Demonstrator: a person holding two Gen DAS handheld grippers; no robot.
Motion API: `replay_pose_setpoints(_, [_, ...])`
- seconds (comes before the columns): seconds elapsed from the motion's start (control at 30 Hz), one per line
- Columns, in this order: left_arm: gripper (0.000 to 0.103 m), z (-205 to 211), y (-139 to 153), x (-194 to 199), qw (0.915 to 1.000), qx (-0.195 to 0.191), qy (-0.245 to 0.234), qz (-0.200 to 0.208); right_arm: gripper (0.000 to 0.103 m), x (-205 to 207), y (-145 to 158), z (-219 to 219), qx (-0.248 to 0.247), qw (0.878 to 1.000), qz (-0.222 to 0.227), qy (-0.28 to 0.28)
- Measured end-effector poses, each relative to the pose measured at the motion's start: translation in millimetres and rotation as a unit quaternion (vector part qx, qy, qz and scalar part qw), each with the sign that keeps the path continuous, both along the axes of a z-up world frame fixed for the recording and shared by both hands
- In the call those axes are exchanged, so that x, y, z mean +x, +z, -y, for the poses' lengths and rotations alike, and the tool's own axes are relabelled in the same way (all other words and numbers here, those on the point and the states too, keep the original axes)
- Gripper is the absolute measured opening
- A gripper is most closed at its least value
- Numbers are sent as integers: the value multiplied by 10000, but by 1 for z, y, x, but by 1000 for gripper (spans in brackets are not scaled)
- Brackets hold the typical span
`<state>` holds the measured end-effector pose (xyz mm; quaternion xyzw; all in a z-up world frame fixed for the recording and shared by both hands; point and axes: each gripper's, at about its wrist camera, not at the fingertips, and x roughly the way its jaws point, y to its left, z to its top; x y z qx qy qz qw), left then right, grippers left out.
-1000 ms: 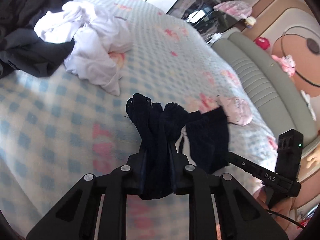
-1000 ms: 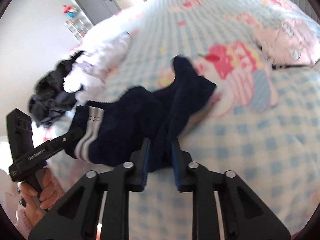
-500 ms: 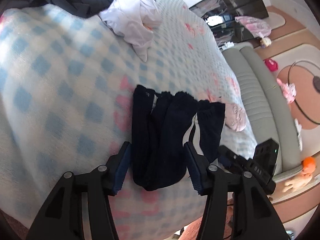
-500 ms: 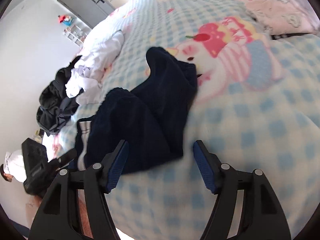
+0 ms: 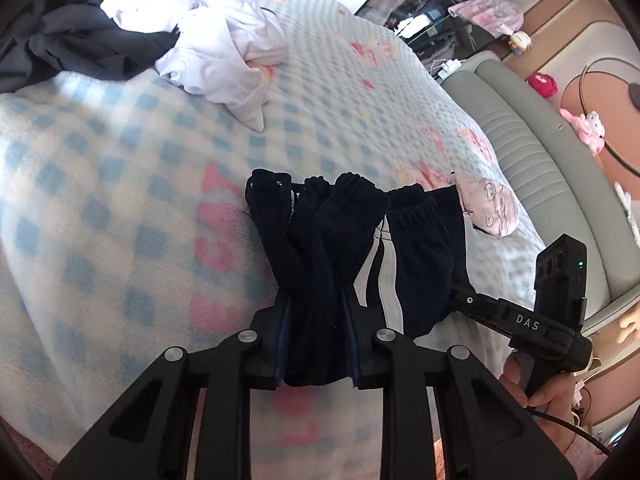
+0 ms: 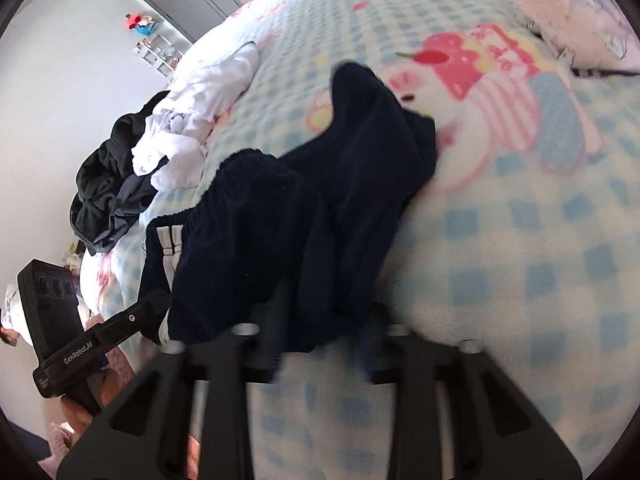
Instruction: Fold clothes
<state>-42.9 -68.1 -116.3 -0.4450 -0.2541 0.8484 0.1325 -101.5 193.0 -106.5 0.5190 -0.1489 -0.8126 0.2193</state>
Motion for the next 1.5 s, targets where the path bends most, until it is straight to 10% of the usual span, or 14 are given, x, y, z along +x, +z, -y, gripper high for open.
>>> replay_pose_setpoints(0.23, [22,-2,26,11,9926,747,-683,-664,14,47,31,-26,-16,9998,-192,-42])
replay_pose_setpoints(0.4, [23,-17,6,-3,9983,-184,-533,-145,28,73,17,-50,241,9992,80,-304])
replay_pose_setpoints(0.63, [43,-40,51,31,9780,-1385,-112,-1553,29,88,65,-42,749,9902,-1050,-532])
replay_pose_setpoints(0.77, [43,-53,43,25,9847,-822,-800,-1314,35,77,62,-17,563,9937,-973,34])
replay_pose_setpoints(0.93, [33,-75,4,3,9766,-1846,-989,-479,25,57,5,13,774,9965,-160,285])
replay_pose_setpoints(1.0, [23,-59,-3,-1,9821,-1674,-813,-278,23,54,-1,5,678,9976,-59,83])
replay_pose_setpoints(1.23, [46,-60,30,17,9841,-845,-1129,-1084,36,67,36,1,643,9945,-789,233])
replay_pose_setpoints(1.4, [39,-90,2,13,9721,-1840,-1364,-513,30,56,4,18,1030,9938,-324,271])
replay_pose_setpoints(1.5, [33,-66,13,15,9728,-2112,-734,-605,25,57,13,7,1280,9908,-442,30])
